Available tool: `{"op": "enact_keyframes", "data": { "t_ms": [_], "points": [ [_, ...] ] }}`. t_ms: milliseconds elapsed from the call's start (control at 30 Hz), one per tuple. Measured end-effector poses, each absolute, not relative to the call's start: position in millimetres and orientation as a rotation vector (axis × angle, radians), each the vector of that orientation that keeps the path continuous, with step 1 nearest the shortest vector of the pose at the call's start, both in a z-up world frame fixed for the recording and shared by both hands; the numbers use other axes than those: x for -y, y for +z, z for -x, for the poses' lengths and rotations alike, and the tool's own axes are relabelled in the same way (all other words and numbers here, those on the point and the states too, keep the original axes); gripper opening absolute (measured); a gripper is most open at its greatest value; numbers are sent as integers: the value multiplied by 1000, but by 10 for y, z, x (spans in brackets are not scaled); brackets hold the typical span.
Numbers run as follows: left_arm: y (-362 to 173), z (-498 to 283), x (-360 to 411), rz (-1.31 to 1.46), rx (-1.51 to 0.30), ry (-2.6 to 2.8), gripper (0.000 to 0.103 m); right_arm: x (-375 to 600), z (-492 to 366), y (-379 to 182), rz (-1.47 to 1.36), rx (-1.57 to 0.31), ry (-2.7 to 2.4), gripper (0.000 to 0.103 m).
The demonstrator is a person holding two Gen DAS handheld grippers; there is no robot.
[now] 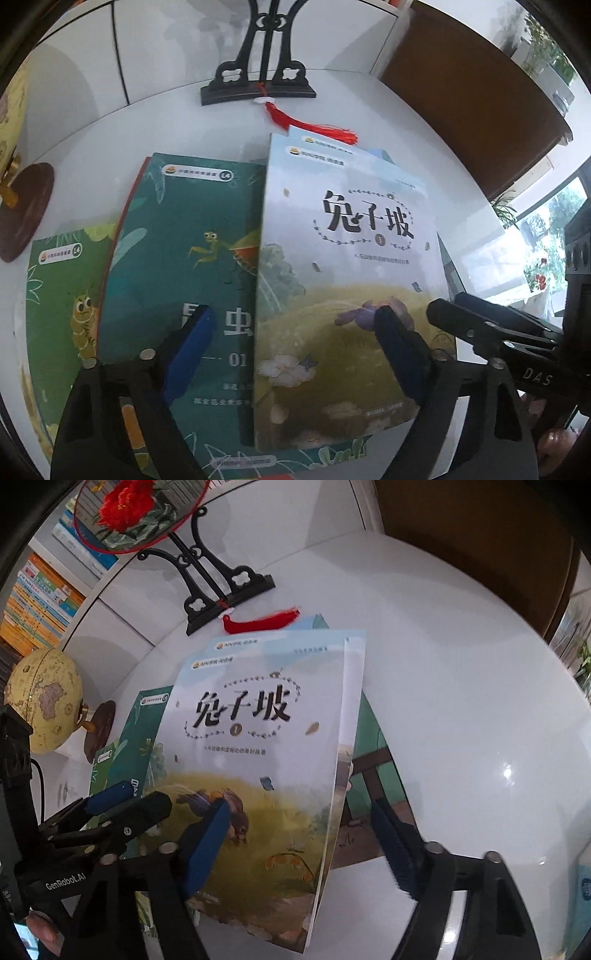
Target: Organize books
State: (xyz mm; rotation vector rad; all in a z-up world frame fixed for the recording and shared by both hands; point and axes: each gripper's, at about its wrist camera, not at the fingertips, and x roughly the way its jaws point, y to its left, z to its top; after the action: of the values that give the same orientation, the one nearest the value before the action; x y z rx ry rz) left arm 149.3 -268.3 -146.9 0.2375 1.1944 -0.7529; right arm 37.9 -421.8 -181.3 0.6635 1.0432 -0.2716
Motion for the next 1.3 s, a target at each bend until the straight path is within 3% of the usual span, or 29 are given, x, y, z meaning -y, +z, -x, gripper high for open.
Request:
{"op": "enact_keyframes", "data": {
  "t_ms": [133,600,667,800,1300],
  "points": [
    [-1489,-1469,2727,-238,-1194,-768,71,4243,-351,-1871,-727,-1017,-214,61],
    [-1503,-1457,2761,-253,-1183,-759,71,4387,-402,-1776,-724,-942,-193,58],
    [-1503,-1448,2761,-254,-1180,-757,71,4422,-470,-1813,-729,-943,-177,46],
    [-1507,-1433,2761,-257,-1171,-751,71,4425,-512,-1857,-741,-940,-144,40],
    [-1501,-1418,2751,-259,-1167,-748,71,4520,-447,-1908,-743,-937,-189,40]
  ]
}}
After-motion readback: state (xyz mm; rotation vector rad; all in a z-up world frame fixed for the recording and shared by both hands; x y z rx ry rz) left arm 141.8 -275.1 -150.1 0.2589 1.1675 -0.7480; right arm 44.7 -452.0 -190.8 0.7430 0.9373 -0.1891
